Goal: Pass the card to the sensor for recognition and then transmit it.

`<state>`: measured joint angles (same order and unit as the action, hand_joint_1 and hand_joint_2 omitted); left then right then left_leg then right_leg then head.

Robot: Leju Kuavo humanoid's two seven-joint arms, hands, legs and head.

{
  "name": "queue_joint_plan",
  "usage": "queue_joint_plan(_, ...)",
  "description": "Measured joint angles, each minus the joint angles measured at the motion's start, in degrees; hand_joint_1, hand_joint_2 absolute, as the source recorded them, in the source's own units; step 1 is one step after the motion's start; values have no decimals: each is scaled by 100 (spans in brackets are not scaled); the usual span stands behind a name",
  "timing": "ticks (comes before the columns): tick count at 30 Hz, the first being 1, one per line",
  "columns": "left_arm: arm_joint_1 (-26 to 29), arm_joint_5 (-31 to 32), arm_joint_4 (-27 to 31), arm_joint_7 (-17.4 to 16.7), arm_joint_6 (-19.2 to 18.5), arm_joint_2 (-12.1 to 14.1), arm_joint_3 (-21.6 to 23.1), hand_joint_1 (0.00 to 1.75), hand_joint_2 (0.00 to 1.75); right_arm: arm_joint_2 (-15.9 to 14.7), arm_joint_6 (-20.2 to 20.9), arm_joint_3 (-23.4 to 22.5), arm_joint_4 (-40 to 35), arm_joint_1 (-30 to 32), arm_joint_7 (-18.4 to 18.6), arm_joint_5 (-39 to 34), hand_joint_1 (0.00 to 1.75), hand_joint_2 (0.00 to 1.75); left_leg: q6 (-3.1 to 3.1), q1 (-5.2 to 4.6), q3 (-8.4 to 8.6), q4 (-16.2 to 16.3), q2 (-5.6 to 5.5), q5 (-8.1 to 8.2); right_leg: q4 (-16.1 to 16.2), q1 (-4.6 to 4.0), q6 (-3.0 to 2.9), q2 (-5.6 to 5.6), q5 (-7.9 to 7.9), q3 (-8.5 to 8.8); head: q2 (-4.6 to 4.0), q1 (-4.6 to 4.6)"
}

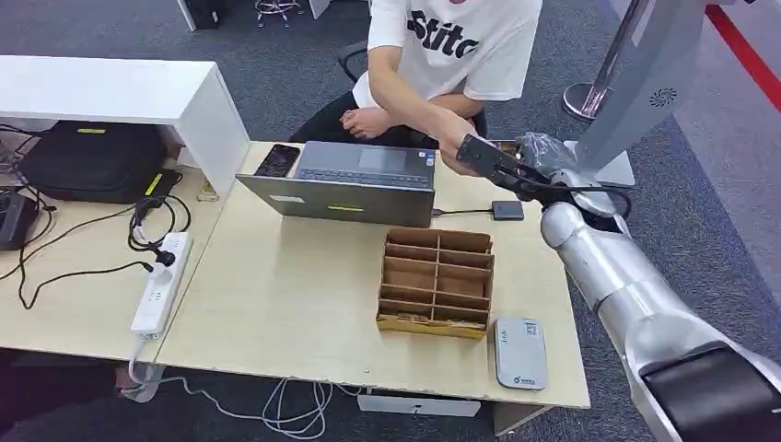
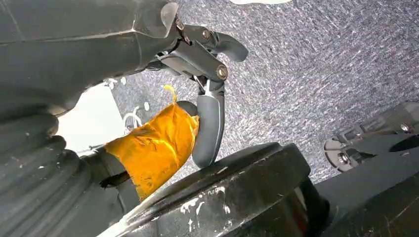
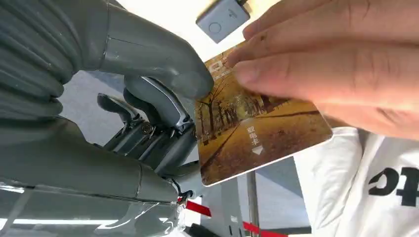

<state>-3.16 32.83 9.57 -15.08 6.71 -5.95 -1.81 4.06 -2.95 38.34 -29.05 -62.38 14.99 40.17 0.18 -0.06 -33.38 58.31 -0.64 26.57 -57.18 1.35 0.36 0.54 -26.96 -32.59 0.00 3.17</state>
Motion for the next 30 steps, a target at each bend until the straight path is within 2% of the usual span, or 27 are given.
queue_joint_plan(6,0,0,0,0,-13,9,0,0,175,85,0,-2,127,-40,-52,-20,175,175,0,1,-2,0,-2,0,0,0,0,4,0,0,0,-2)
queue_joint_plan(7,0,0,0,0,-13,9,0,0,175,94,0,-2,140,-43,-57,-20,30,175,0,1,-2,0,-3,0,0,0,0,5,0,0,0,-2)
queue_joint_plan(8,0,0,0,0,-13,9,0,0,175,105,0,-2,151,-48,-57,-22,0,175,0,1,-3,0,-3,0,0,0,1,6,-1,0,0,-2)
queue_joint_plan(12,0,2,0,0,-13,9,0,0,175,123,-92,-11,180,-49,-142,-39,0,175,0,1,-4,0,0,0,0,0,1,3,-1,-2,0,-2)
queue_joint_plan(17,2,11,0,15,-15,11,-2,0,175,114,-446,-42,59,19,-525,31,0,175,0,0,-1,0,4,0,2,0,1,-3,-1,-5,0,0)
queue_joint_plan(20,5,9,0,28,-13,11,-2,0,175,7,-601,-42,-280,188,-697,149,0,175,0,0,-1,1,2,0,2,-1,1,-2,-1,-5,0,0)
queue_joint_plan(25,19,-4,0,85,2,11,-7,0,175,-422,-1087,-44,-1201,559,-734,639,0,175,0,1,2,3,2,0,5,-1,1,-1,-1,-7,0,2)
queue_joint_plan(27,33,-65,0,127,26,9,-28,0,175,-790,-1409,-107,-2034,981,-856,721,0,175,2,4,4,3,-10,2,14,-3,2,13,-2,3,0,-7)
queue_joint_plan(30,63,-192,0,172,118,-6,-92,0,175,-1404,-1933,-380,-3536,1962,-1142,865,0,175,17,6,1,4,-17,13,27,-3,7,19,-6,8,0,0)
